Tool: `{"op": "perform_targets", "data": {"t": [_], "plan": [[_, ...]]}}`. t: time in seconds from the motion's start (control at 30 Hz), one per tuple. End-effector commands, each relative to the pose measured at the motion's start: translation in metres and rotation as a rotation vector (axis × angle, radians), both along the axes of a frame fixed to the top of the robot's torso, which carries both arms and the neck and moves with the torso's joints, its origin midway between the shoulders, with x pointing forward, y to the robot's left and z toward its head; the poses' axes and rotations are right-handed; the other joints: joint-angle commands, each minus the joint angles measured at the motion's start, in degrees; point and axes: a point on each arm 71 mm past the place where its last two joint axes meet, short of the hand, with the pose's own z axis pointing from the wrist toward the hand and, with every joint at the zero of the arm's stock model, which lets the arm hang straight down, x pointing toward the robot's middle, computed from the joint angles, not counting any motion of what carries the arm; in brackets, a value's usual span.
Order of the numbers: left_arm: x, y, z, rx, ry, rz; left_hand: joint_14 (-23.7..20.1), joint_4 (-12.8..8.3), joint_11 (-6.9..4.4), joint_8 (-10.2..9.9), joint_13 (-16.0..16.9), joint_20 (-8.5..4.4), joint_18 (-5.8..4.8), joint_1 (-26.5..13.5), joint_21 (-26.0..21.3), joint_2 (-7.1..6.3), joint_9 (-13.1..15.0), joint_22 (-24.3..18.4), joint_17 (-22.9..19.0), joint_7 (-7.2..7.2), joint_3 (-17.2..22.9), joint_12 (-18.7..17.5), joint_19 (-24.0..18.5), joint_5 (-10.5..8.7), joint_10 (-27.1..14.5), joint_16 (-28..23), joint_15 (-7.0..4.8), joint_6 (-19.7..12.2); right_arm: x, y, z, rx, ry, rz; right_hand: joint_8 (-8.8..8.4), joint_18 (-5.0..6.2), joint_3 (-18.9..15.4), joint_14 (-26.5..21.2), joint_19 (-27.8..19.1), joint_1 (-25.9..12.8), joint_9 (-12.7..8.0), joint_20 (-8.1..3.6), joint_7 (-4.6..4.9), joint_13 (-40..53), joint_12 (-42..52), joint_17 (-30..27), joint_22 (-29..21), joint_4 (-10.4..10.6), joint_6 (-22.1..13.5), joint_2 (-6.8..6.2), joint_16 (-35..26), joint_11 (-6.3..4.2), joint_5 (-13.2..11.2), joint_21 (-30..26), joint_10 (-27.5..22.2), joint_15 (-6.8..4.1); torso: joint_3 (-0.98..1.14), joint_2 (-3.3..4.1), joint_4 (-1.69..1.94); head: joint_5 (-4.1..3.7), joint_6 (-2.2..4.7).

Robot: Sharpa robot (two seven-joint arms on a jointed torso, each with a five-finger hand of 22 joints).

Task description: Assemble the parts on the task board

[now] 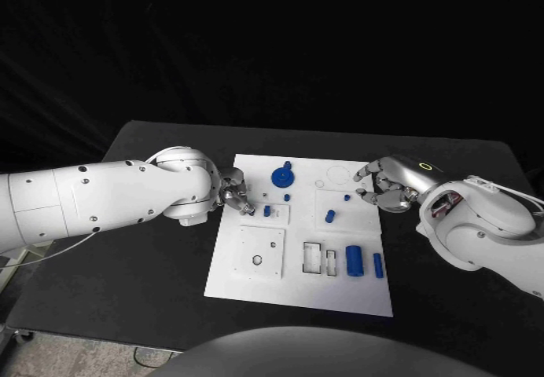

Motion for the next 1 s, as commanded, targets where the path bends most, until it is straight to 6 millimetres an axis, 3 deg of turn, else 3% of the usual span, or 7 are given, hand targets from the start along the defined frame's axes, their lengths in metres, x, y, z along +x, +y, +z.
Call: {"op": "perform_targets", "data": {"t": [0.03, 0.33, 0.5, 1.0], "plan": [[-0.0010, -0.0014, -0.0003, -0.020, -0.003, -0.022, 6.0, -3.0, -0.20, -0.2, 13.5, -0.01, 0.66, -0.3, 0.0, -0.60, 0.2, 10.6, 15.1, -0.06, 3.7, 0.0, 0.1, -0.21, 4.0, 0.1, -0.23, 0.3, 0.0004, -0.0011, -0.0010, -0.011, 0.006, -0.007, 0.19, 0.95, 0.3, 3.6, -0.4, 0.5, -0.1, -0.09, 0.13, 12.0, -0.3, 4.7, 6.6, 0.0, 0.1, -0.01, -0.3, 0.47, 0.3, -0.2, 3.5, 0.32, 0.02, -0.01, 0.05, -0.04, 0.00], [0.0006, -0.0009, -0.0017, -0.046, 0.021, -0.033, 6.0, -4.6, -0.23, 0.1, 13.6, -0.03, 0.63, -1.3, 0.2, -1.42, 0.7, 10.7, 15.1, -0.06, 6.3, 0.1, 0.2, -0.94, 4.1, 0.1, -0.25, 0.2, 0.0006, -0.0012, -0.0012, -0.011, 0.007, -0.008, 0.16, 1.05, 0.4, 3.5, -0.5, 0.5, -0.1, -0.08, 0.14, 11.7, -0.6, 4.3, 6.5, 0.0, 0.1, -0.01, -0.6, 0.49, 0.3, -0.8, 3.3, 0.34, -0.02, 0.01, 0.02, 0.01, 0.00], [0.0021, -0.0008, -0.0032, -0.041, 0.040, -0.038, 6.0, -6.4, -0.18, 0.3, 13.7, -0.03, 0.61, -2.5, 0.3, -2.18, 1.1, 10.7, 15.1, 0.04, 9.5, 0.2, 0.2, -2.51, 4.2, 0.1, -0.23, 0.1, 0.0005, -0.0014, -0.0013, -0.011, 0.008, -0.008, 0.14, 1.09, 0.4, 3.4, -0.6, 0.5, -0.2, -0.07, 0.15, 11.7, -0.6, 4.1, 6.4, 0.0, 0.1, -0.01, -0.8, 0.50, 0.3, -1.0, 3.2, 0.35, 0.00, 0.01, 0.01, 0.06, 0.00], [0.0049, -0.0009, -0.0058, -0.003, 0.067, -0.037, 6.0, -8.0, -0.14, 0.3, 13.6, 0.02, 0.66, -3.4, 0.1, -2.25, 1.5, 10.6, 15.1, 0.08, 11.1, 0.1, 0.1, -4.91, 4.1, 0.1, -0.19, -0.1, 0.0001, -0.0017, -0.0017, -0.012, 0.010, -0.008, 0.13, 1.14, 0.6, 3.4, -0.7, 0.7, -0.3, -0.04, 0.17, 11.6, -0.7, 3.9, 6.3, -0.2, 0.1, -0.05, -1.0, 0.52, 0.3, -1.4, 3.1, 0.38, 0.01, 0.00, 0.02, 0.07, 0.00]]}}
